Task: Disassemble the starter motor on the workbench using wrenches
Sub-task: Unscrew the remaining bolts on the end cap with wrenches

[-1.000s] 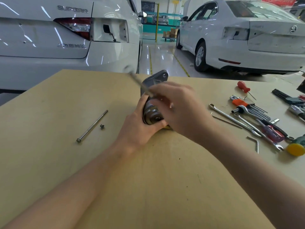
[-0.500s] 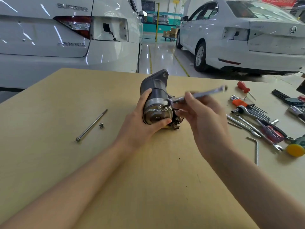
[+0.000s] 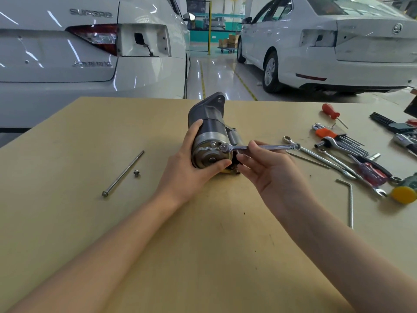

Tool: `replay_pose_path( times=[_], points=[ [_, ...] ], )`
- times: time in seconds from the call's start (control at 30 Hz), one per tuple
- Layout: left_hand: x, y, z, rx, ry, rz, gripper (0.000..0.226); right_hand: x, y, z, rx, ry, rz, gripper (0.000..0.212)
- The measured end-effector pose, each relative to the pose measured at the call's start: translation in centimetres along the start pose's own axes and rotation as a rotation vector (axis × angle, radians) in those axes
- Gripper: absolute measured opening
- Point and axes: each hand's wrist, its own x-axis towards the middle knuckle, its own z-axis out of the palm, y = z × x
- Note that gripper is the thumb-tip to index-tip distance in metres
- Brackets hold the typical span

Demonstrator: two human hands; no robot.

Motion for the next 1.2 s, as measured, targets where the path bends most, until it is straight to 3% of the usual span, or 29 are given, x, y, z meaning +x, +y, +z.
replay_pose_path(
  times=[0.37,0.47,0.57,0.7,0.73,0.83,0.9,0.97,1.03,1.07,1.13,1.2],
  points=[
    [0.0,0.1,0.0,0.011,-0.007,-0.001,0.093,-0.1,0.3,0.0,0.024,-0.021,-0.064,0.006],
    [0.0,0.0,0.0,0.007,-0.006,0.0,0.094,-0.6,0.1,0.3,-0.086,-0.036,-0.152,0.002],
    [-0.1,-0.2,0.1,-0.002,-0.007,-0.015,0.094,-0.8,-0.9,1.4,-0.503,-0.072,-0.452,0.007],
    [-0.1,-0.4,0.0,0.026,0.002,-0.019,0.088,0.3,-2.7,4.4,-1.18,-0.276,-0.824,0.016],
    [0.0,-0.5,0.0,0.041,-0.003,-0.029,0.08,0.7,-2.8,5.2,-1.351,-0.357,-0.872,0.017],
    [0.1,-0.6,-0.1,0.103,-0.022,-0.086,0.029,1.4,-2.5,7.1,-1.812,-0.659,-0.858,0.022],
    [0.1,-0.4,0.1,0.129,-0.053,-0.083,0.025,1.6,-2.2,7.4,-1.982,-0.771,-0.798,0.025],
    [0.1,-0.2,0.0,0.133,-0.047,-0.064,0.022,1.4,-2.3,7.0,-1.916,-0.796,-0.827,0.022],
    [0.0,-0.2,-0.1,0.078,-0.02,-0.055,0.031,1.0,-2.3,6.0,-1.547,-0.67,-0.888,0.014],
    [0.0,-0.2,-0.1,0.048,-0.018,-0.043,0.05,0.7,-2.2,5.4,-1.295,-0.556,-0.884,0.011],
    [-0.1,-0.2,-0.1,0.022,-0.019,-0.017,0.083,0.2,-1.7,4.1,-0.83,-0.347,-0.735,0.011],
    [-0.1,-0.3,0.0,0.007,-0.027,-0.02,0.092,-0.3,-1.2,2.6,-0.505,-0.212,-0.488,0.008]
  ],
)
